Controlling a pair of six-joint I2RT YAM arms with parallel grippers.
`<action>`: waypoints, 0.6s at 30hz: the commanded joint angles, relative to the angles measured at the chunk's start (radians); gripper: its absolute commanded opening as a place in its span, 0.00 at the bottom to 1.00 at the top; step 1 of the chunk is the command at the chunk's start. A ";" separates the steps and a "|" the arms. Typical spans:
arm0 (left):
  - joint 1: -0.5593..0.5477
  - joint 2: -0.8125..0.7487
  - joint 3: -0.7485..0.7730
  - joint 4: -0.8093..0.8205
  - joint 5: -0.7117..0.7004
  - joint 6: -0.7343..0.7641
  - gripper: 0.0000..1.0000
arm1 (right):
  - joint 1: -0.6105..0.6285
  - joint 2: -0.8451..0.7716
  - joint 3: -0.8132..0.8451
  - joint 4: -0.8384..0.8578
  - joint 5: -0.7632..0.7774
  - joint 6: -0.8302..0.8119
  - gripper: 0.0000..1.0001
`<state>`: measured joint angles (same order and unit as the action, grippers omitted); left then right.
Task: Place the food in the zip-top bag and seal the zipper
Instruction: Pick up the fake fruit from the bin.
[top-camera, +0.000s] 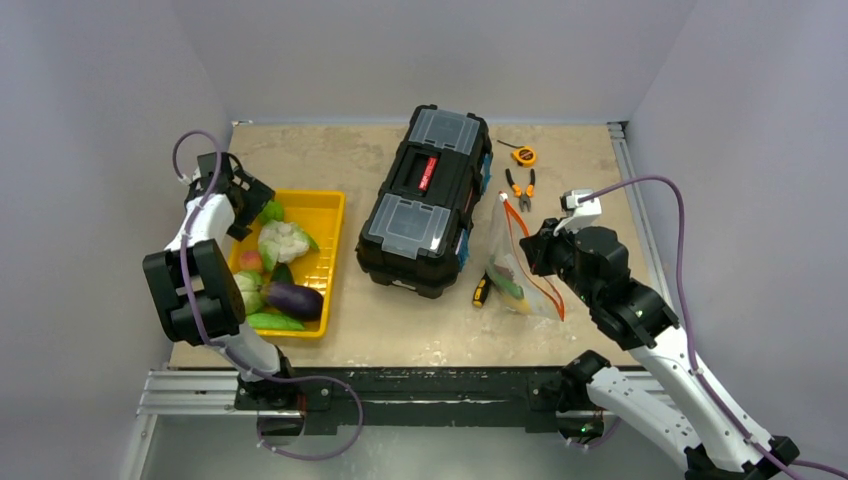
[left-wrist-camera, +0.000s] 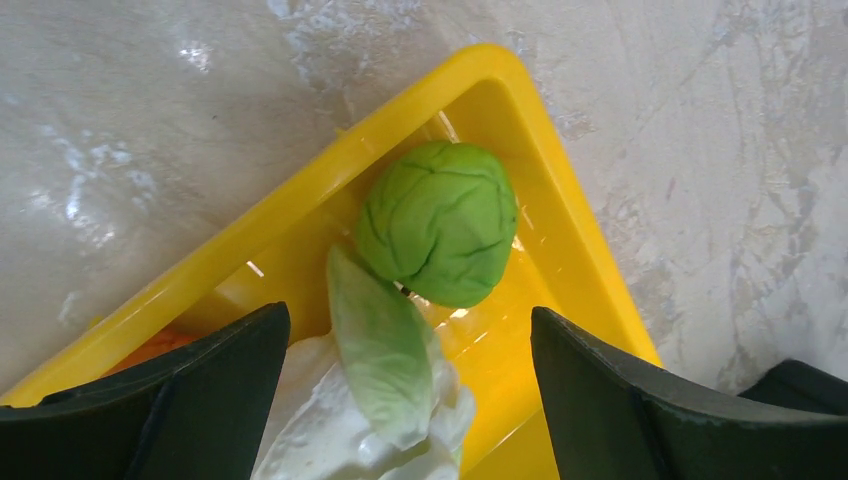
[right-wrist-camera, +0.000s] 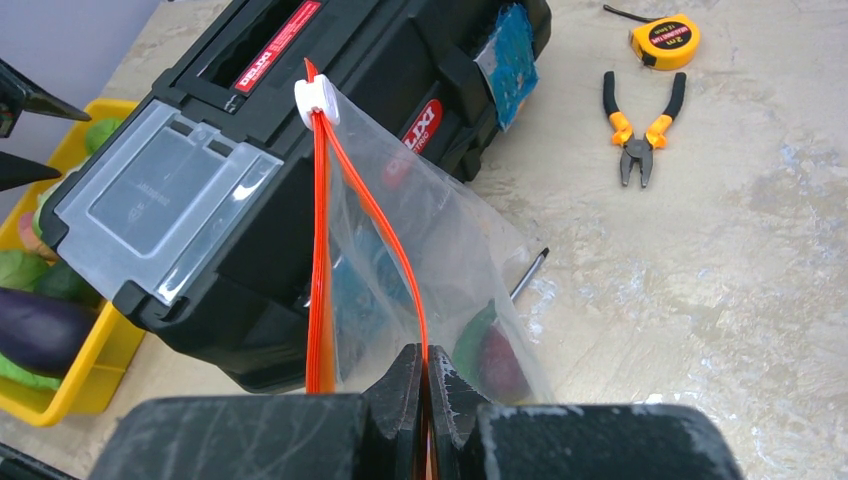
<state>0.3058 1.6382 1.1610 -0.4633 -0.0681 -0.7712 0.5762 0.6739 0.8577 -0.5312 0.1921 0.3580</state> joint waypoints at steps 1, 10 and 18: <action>0.019 0.036 0.014 0.127 0.090 -0.052 0.90 | 0.004 0.009 -0.005 0.031 0.019 -0.010 0.00; 0.040 0.136 0.005 0.208 0.155 -0.107 0.80 | 0.004 0.032 -0.003 0.024 0.034 -0.006 0.00; 0.055 0.153 0.004 0.215 0.192 -0.107 0.57 | 0.004 0.047 -0.002 0.018 0.045 -0.004 0.00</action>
<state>0.3470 1.7859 1.1606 -0.2928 0.0883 -0.8551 0.5762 0.7158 0.8577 -0.5316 0.2146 0.3580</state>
